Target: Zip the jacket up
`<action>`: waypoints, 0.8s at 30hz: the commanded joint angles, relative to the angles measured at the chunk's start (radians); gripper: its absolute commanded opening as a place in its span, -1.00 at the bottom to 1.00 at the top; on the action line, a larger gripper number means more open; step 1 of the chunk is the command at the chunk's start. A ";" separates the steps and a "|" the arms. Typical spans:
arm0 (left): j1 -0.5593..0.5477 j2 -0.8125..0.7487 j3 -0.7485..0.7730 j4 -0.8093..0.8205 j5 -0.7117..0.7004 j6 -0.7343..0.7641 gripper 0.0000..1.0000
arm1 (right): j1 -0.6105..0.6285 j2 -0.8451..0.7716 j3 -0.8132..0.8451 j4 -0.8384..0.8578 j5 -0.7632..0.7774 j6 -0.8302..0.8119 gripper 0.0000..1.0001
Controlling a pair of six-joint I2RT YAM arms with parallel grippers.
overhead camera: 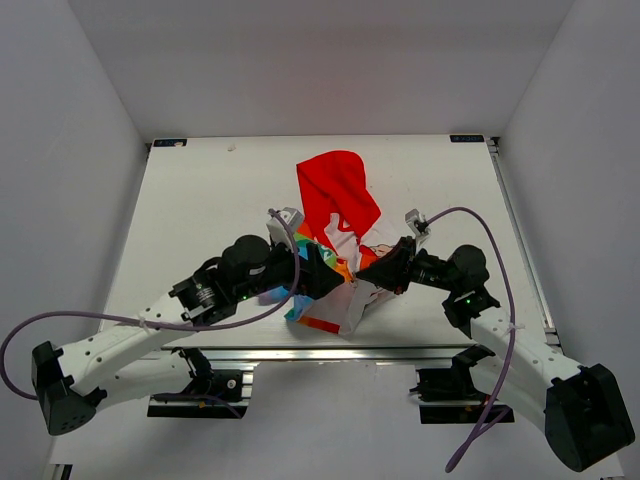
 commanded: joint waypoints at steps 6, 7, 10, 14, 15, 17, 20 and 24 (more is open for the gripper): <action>0.051 0.124 -0.037 0.079 0.092 -0.038 0.94 | -0.002 -0.013 0.009 0.035 -0.008 -0.004 -1.00; 0.083 0.134 -0.047 0.161 0.135 -0.041 0.90 | -0.002 -0.012 0.009 0.035 -0.008 -0.002 -1.00; 0.171 0.147 -0.105 0.340 0.312 -0.106 0.66 | -0.003 -0.009 0.009 0.035 -0.003 -0.004 -1.00; 0.228 0.172 -0.170 0.505 0.473 -0.166 0.48 | -0.002 -0.012 0.011 0.034 0.017 -0.005 -1.00; 0.228 0.183 -0.176 0.531 0.520 -0.179 0.44 | -0.002 -0.007 0.012 0.034 0.020 -0.007 -1.00; 0.229 0.216 -0.192 0.605 0.561 -0.193 0.41 | -0.002 -0.003 0.017 0.034 0.018 -0.005 -1.00; 0.228 0.252 -0.202 0.674 0.608 -0.215 0.33 | -0.002 0.006 0.020 0.035 0.020 -0.007 -1.00; 0.228 0.270 -0.202 0.702 0.633 -0.224 0.23 | -0.003 0.013 0.018 0.035 0.029 -0.005 -1.00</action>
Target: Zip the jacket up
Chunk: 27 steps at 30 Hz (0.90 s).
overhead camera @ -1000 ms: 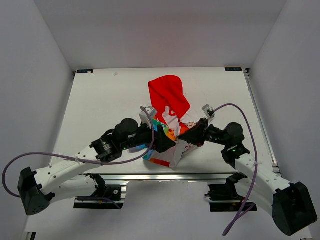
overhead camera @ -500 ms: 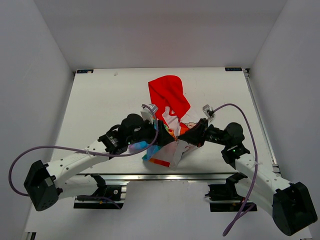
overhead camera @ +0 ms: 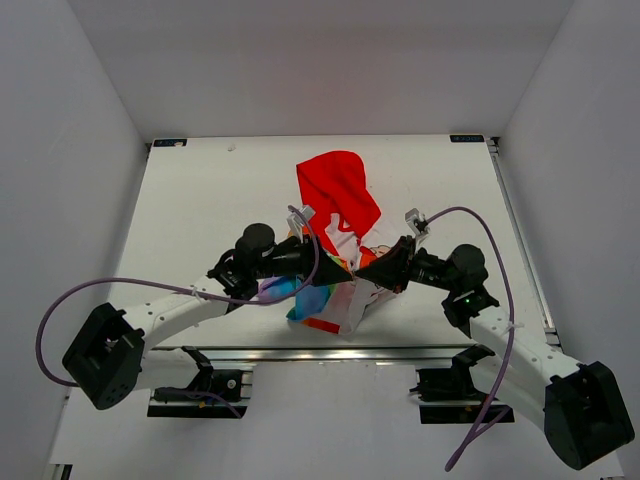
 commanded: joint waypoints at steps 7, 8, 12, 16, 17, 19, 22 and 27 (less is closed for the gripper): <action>-0.001 -0.010 -0.009 0.119 0.048 -0.024 -0.23 | -0.002 -0.002 0.018 0.038 0.015 -0.002 -1.00; -0.001 -0.007 -0.009 0.125 0.044 -0.029 -0.38 | -0.002 0.000 0.018 0.036 0.017 -0.001 -1.00; 0.001 0.019 0.001 0.132 0.061 -0.029 -0.41 | 0.000 0.011 0.020 0.038 0.017 -0.001 -1.00; -0.001 0.034 0.005 0.152 0.078 -0.032 -0.27 | 0.011 0.021 0.023 0.043 0.014 -0.004 -1.00; -0.001 0.037 0.007 0.154 0.078 -0.034 -0.27 | 0.012 0.025 0.023 0.044 0.014 -0.005 -1.00; -0.001 0.039 0.008 0.165 0.080 -0.035 -0.22 | 0.012 0.028 0.025 0.044 0.012 -0.007 -1.00; -0.001 0.034 0.007 0.168 0.075 -0.037 -0.40 | 0.012 0.022 0.023 0.038 0.015 -0.008 -1.00; 0.001 0.011 0.002 0.130 0.064 -0.018 -0.64 | 0.014 0.006 0.028 0.000 0.028 -0.025 -1.00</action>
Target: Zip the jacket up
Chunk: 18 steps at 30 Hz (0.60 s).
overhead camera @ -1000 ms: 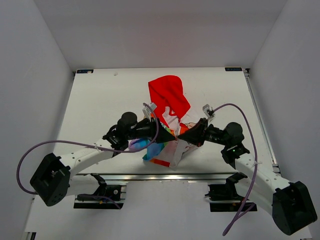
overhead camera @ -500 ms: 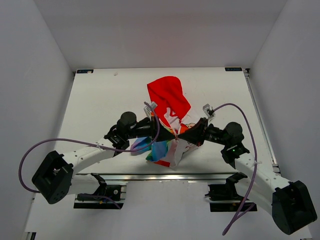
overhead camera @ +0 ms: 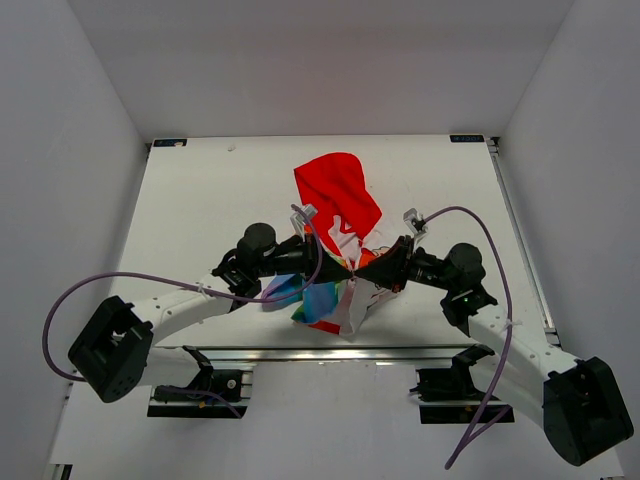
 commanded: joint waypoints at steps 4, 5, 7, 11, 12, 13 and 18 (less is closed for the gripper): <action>0.000 -0.057 0.003 -0.010 0.002 0.026 -0.47 | 0.006 -0.030 0.029 -0.020 0.012 -0.036 -1.00; -0.002 -0.057 0.003 -0.010 0.003 0.024 -0.38 | 0.005 -0.031 0.028 -0.021 0.012 -0.039 -1.00; -0.002 -0.055 0.006 -0.007 0.005 0.023 -0.31 | 0.006 -0.028 0.031 -0.025 0.000 -0.042 -1.00; 0.000 -0.051 0.014 -0.002 0.000 0.018 -0.37 | 0.008 -0.022 0.035 -0.035 -0.008 -0.044 -1.00; 0.000 -0.051 0.012 0.002 -0.003 0.018 -0.44 | 0.006 -0.022 0.035 -0.037 -0.008 -0.044 -1.00; -0.002 -0.049 0.012 0.004 -0.004 0.018 -0.52 | 0.006 -0.025 0.034 -0.037 -0.006 -0.044 -1.00; -0.002 -0.052 0.010 -0.019 -0.017 0.027 -1.00 | 0.006 -0.031 0.035 -0.035 0.001 -0.039 -1.00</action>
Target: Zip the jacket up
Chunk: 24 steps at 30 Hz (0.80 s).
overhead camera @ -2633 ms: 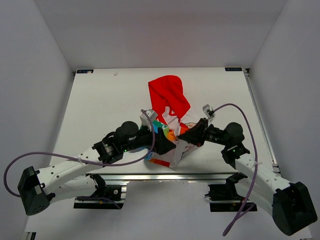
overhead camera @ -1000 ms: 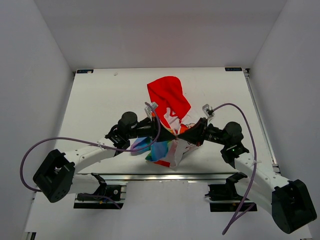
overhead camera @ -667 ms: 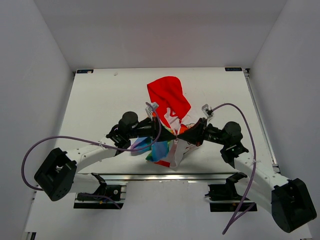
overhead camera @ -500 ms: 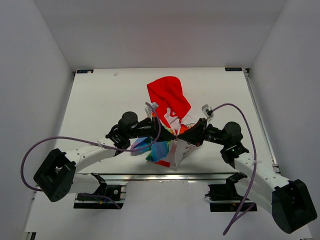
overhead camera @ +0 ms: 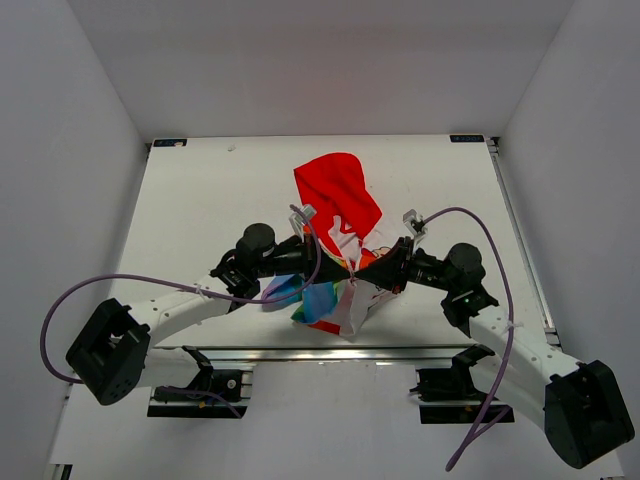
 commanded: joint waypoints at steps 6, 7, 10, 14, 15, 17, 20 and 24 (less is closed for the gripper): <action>-0.003 -0.055 -0.019 0.048 0.009 0.027 -1.00 | 0.006 -0.002 0.032 0.074 0.000 0.017 -1.00; -0.008 -0.058 -0.019 0.040 0.001 0.034 -1.00 | 0.007 0.001 0.033 0.094 0.004 0.029 -1.00; -0.025 -0.049 -0.012 -0.039 -0.017 0.075 -1.00 | 0.006 0.009 0.035 0.203 0.044 0.096 -1.00; -0.065 -0.028 -0.026 -0.081 -0.019 0.107 -1.00 | 0.007 0.027 0.046 0.315 0.101 0.169 -1.00; -0.072 -0.016 -0.029 -0.080 -0.011 0.110 -1.00 | 0.006 0.036 0.055 0.334 0.104 0.188 -1.00; -0.100 -0.006 -0.030 -0.078 -0.005 0.117 -1.00 | 0.004 0.054 0.066 0.358 0.110 0.209 -1.00; -0.141 0.001 -0.029 -0.087 -0.019 0.133 -1.00 | 0.006 0.070 0.078 0.369 0.135 0.213 -1.00; -0.163 -0.012 -0.030 -0.116 -0.042 0.149 -1.00 | 0.006 0.059 0.109 0.288 0.179 0.160 -1.00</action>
